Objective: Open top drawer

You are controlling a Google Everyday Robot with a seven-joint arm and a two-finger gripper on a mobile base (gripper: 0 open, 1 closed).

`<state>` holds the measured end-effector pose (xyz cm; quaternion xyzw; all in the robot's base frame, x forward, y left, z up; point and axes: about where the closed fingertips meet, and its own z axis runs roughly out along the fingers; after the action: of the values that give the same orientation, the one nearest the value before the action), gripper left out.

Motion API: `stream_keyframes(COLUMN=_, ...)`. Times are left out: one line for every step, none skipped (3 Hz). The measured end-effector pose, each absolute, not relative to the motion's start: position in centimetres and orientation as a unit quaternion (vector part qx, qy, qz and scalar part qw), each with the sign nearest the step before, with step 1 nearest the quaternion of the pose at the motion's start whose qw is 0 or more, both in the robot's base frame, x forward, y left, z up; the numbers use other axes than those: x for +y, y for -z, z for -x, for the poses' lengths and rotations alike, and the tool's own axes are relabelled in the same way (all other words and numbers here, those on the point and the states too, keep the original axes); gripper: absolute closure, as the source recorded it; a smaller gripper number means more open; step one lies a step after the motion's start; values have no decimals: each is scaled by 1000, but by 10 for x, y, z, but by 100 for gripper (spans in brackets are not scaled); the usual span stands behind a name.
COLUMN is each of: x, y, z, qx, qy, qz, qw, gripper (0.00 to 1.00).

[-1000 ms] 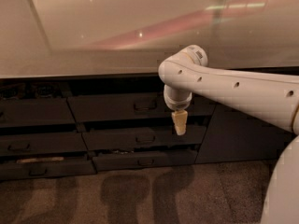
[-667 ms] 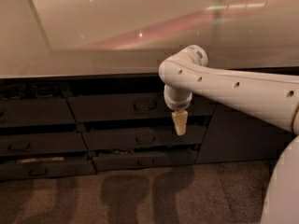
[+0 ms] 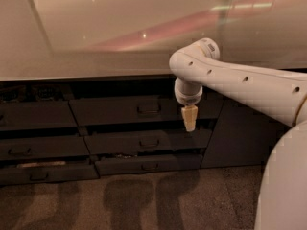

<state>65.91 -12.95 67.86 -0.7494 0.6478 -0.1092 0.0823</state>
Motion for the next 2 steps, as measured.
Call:
stream_keyframes(x=-139, y=-685, z=-670, qx=657, qy=110, qz=741, qw=83, gripper=0)
stream_keyframes(x=-143, y=-689, z=-673, qx=662, qy=111, qz=736, qw=83, gripper=0)
